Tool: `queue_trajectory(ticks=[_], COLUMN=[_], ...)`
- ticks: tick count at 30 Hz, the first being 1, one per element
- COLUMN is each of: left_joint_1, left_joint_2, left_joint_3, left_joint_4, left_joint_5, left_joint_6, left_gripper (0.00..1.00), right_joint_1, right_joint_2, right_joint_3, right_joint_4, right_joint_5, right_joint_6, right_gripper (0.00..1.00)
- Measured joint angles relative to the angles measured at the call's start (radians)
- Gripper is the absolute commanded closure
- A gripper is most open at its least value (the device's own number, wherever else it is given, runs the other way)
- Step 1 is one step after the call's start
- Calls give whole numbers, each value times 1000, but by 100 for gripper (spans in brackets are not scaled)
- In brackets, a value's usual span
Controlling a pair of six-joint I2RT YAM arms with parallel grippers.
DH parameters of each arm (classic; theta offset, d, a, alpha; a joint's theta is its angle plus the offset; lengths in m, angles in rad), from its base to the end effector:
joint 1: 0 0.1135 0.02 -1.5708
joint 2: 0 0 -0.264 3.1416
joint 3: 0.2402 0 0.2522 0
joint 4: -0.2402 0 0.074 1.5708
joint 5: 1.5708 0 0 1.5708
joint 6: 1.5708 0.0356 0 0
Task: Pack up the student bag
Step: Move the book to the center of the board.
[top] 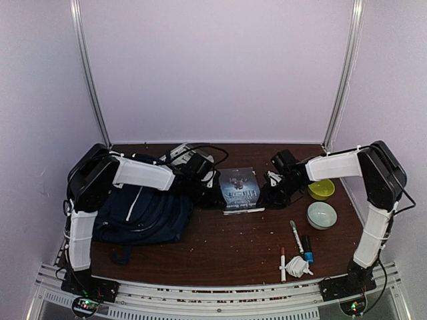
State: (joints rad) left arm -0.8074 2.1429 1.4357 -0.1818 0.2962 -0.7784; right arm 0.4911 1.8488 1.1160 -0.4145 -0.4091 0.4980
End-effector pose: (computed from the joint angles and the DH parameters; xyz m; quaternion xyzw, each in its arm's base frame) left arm 0.3079 -0.3368 0.1380 0.0628 0.9313 -0.3332 0.1330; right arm 0.3095 0.1816 0.1509 -0.0394 0.9574 0.2725 0.0869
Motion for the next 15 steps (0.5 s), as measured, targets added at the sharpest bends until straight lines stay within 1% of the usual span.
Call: queue_trajectory(ticks=[2, 4, 8, 10, 12, 15], left_joint_1=[-10, -24, -67, -78, -66, -9], left_joint_2=[-38, -86, -171, -179, -163, -86], left_joint_3=[-27, -48, -29, 31, 108, 282], left_joint_4=[-19, -45, -128, -174, -210, -243], left_joint_5=[24, 41, 68, 63, 44, -13], left_joint_6=[46, 112, 256, 303, 329, 349], left_gripper=[70, 67, 64, 64, 63, 56], right_joint_1=[-4, -5, -2, 9, 39, 91], right_joint_2=[-54, -103, -186, -232, -268, -274], right_joint_3=[-64, -106, -121, -120, -114, -103], right_joint_4=[-2, -41, -129, -154, -175, -173], right_joint_5=[10, 58, 161, 216, 263, 283], right_joint_6=[-10, -30, -61, -72, -80, -80], right_gripper=[52, 51, 52, 52, 53, 56])
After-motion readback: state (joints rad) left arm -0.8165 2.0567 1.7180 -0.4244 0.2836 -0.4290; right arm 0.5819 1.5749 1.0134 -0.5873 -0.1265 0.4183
